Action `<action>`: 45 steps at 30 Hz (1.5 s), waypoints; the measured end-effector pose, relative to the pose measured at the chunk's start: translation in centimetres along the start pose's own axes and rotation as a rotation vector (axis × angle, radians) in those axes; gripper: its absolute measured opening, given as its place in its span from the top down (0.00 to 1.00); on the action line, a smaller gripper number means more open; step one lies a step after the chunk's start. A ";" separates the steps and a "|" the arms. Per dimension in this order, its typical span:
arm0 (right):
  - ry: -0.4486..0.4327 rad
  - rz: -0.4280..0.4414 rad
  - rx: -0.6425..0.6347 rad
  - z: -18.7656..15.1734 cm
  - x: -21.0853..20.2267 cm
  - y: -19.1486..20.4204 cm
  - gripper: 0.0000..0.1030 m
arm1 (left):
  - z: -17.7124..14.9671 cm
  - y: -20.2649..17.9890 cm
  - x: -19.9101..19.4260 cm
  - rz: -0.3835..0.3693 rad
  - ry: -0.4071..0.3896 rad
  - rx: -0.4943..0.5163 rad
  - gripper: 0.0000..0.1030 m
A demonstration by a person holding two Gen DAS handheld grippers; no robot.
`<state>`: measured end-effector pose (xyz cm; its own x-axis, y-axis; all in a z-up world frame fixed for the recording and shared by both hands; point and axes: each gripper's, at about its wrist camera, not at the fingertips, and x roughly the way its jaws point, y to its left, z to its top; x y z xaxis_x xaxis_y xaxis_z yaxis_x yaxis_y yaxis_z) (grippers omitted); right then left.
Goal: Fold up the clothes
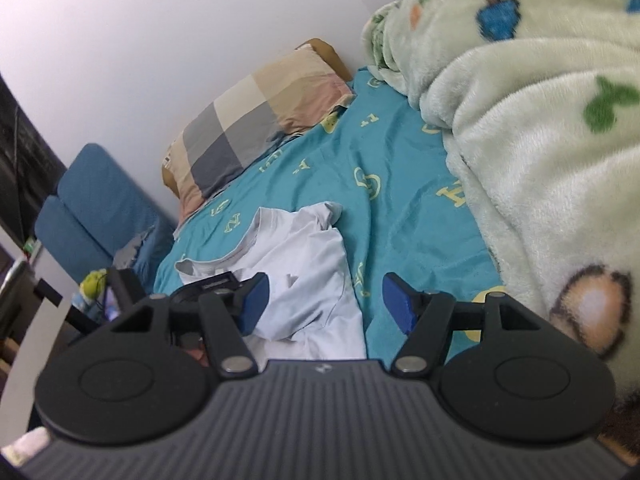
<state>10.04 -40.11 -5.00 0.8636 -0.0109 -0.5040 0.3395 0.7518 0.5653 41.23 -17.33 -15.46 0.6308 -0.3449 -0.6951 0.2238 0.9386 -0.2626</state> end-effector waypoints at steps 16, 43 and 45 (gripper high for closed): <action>0.004 -0.014 0.026 -0.3 0.9 -0.3 0.36 | 3.4 2.8 1.5 0.111 0.024 -0.056 0.79; -0.015 -0.055 0.087 -0.2 0.9 -1.4 0.36 | -1.5 0.3 -11.6 -0.218 -0.161 -0.215 0.97; -0.011 -0.053 0.089 -0.2 1.0 -1.4 0.36 | -2.2 2.7 -10.9 -0.126 -0.152 -0.286 0.97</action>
<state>10.32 -41.02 -6.40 0.8474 -0.0568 -0.5280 0.4164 0.6881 0.5943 33.32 -11.05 -10.04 0.7199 -0.4326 -0.5428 0.1035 0.8402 -0.5323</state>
